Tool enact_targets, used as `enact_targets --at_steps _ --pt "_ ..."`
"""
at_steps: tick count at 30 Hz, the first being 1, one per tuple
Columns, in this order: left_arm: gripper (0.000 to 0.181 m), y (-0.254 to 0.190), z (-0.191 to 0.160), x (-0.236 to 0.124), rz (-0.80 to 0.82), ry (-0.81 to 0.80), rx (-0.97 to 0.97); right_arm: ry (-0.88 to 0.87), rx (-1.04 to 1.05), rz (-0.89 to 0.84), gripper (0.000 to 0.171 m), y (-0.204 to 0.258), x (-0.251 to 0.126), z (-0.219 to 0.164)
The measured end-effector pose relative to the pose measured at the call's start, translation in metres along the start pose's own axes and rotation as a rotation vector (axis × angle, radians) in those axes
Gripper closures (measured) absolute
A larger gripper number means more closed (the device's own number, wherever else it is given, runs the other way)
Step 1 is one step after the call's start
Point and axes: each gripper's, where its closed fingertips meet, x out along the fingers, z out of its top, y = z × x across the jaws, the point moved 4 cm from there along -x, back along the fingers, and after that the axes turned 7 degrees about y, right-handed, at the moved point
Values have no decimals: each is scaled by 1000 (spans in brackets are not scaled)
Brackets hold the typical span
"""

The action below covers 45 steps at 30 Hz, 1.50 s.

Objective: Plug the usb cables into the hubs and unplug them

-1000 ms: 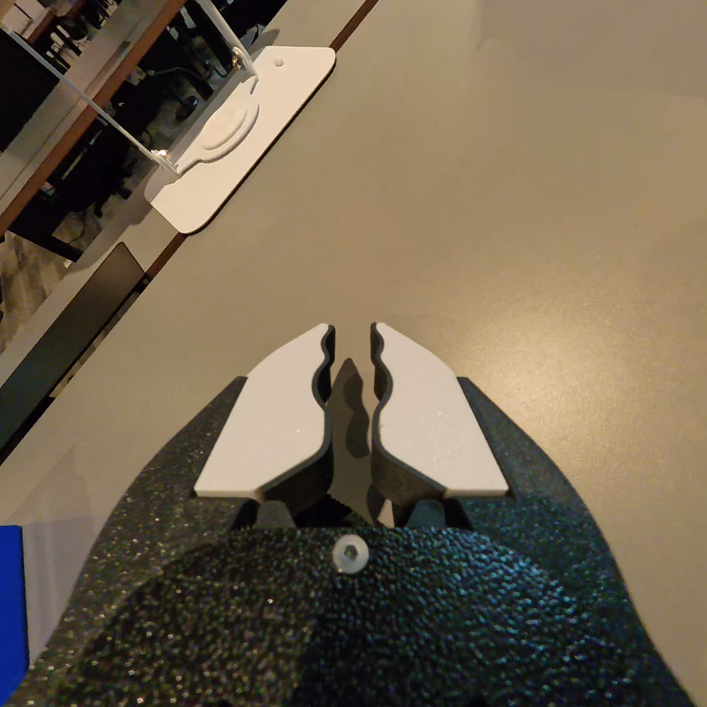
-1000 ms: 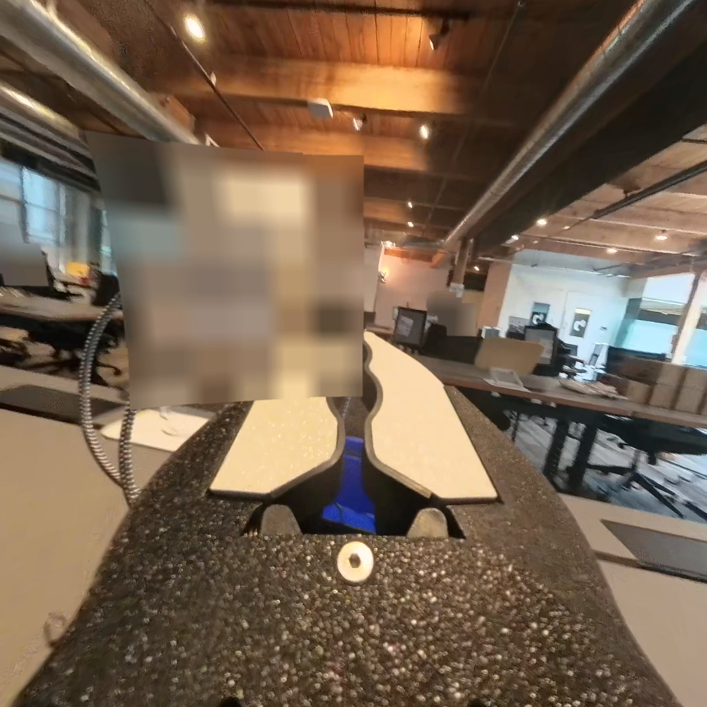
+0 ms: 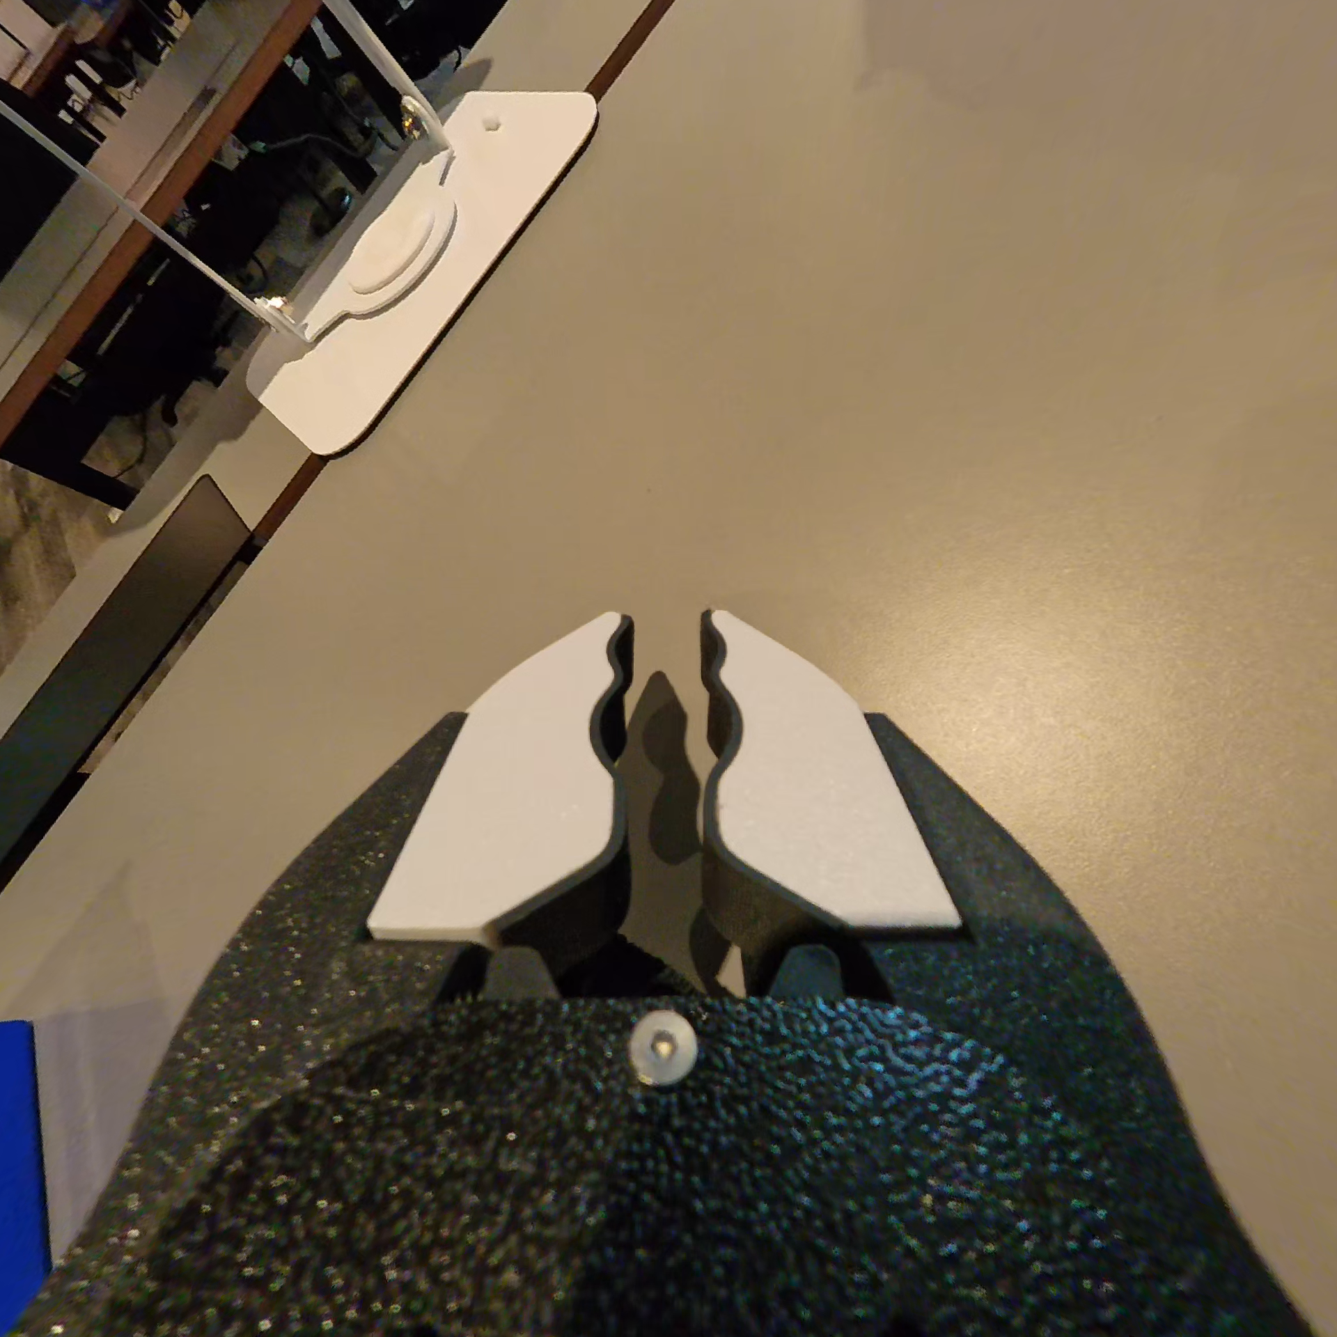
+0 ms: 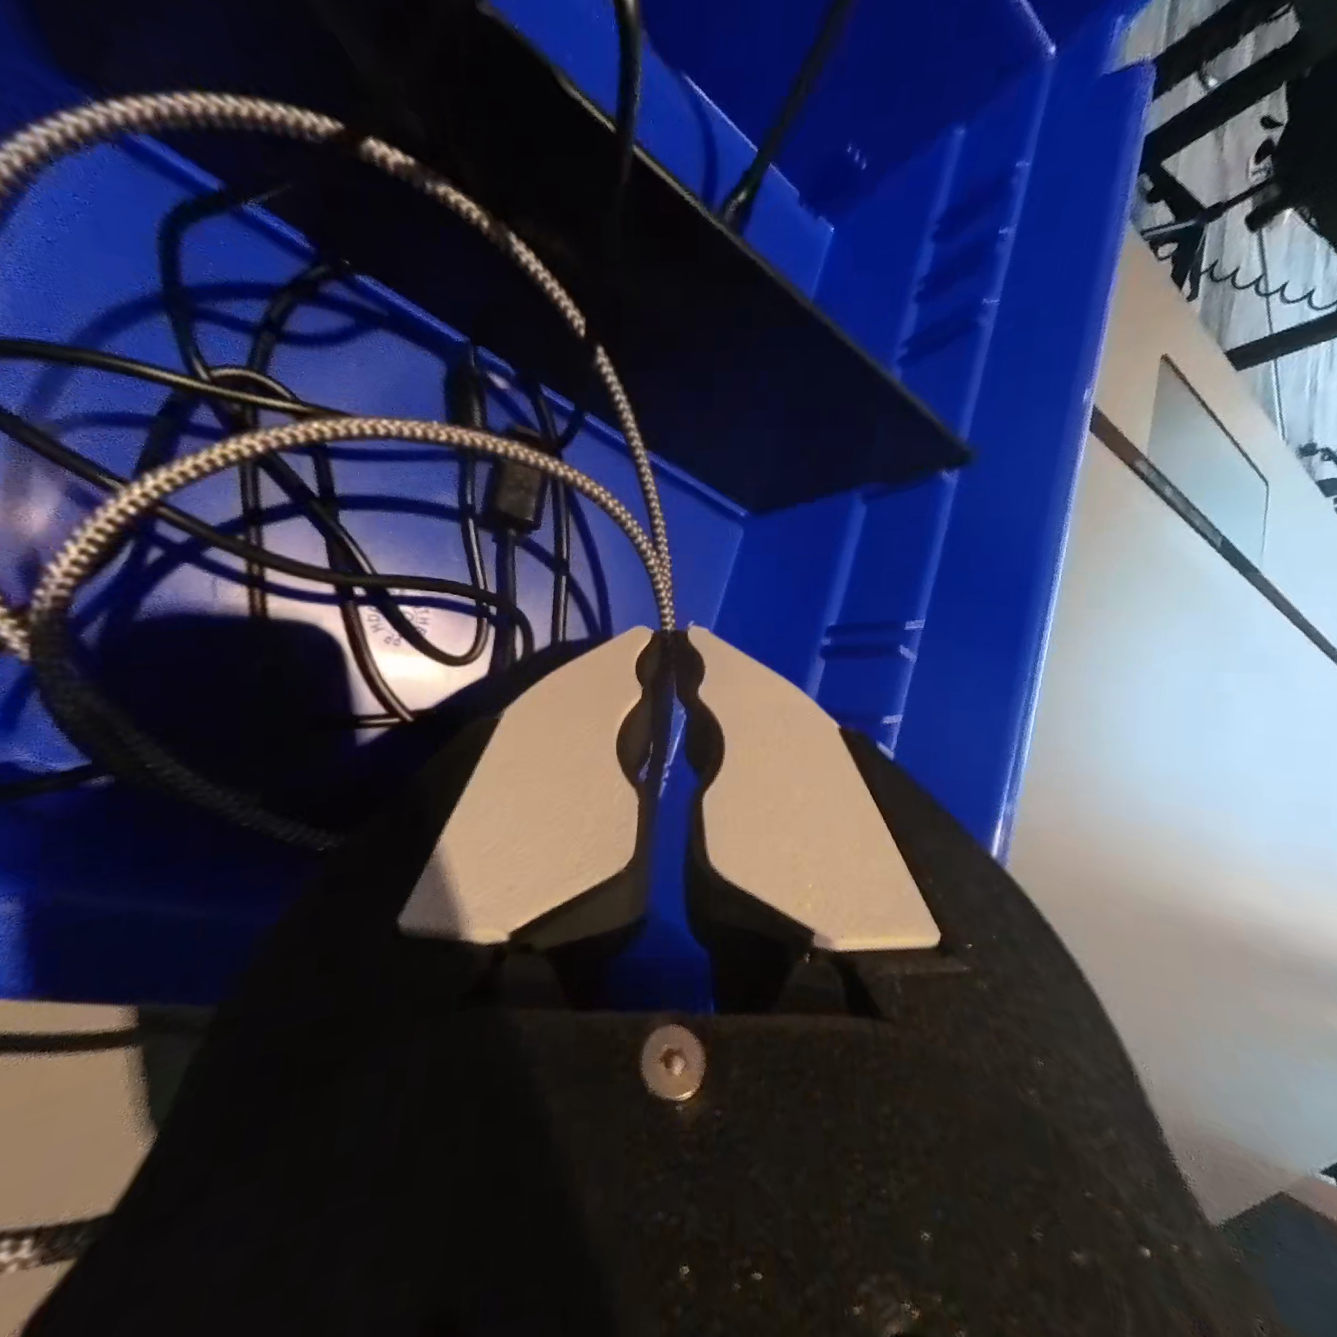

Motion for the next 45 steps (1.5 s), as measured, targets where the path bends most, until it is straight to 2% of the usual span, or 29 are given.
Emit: enact_targets --at_steps 3,7,11,15,21,24,27,28,30,32,35,41,45 --pt "164 0 0 0 -1 1 1 12 -5 -31 167 1 1 1" --pt "164 0 0 0 -2 0 -1 -86 5 -76 166 -3 -6 10" --pt "164 -1 0 0 -2 3 4 -251 62 -128 148 -14 -29 19" --pt "164 -1 0 0 -3 5 6 -402 128 -67 139 -15 -46 23" --pt "164 -1 -1 1 1 9 14 -409 137 22 123 -8 -41 18" --pt "164 -1 -1 0 3 8 12 -539 104 82 113 2 -65 23" --pt "164 -1 -1 0 3 9 10 -732 -221 157 123 52 -102 15" --pt "164 -1 -1 1 3 11 10 -768 -355 120 130 69 -107 8" --pt "164 -1 -1 1 4 13 14 -818 -555 -64 140 88 -108 -6" --pt "164 -1 -1 0 10 12 19 -852 -611 -180 141 97 -108 -19" --pt "164 -2 -2 1 15 17 26 -882 -625 -184 149 105 -112 -34" --pt "165 -2 -1 1 24 16 31 -756 -786 -168 152 128 -90 -36" --pt "165 -2 -2 1 21 16 29 -674 -828 -217 156 127 -78 -37"
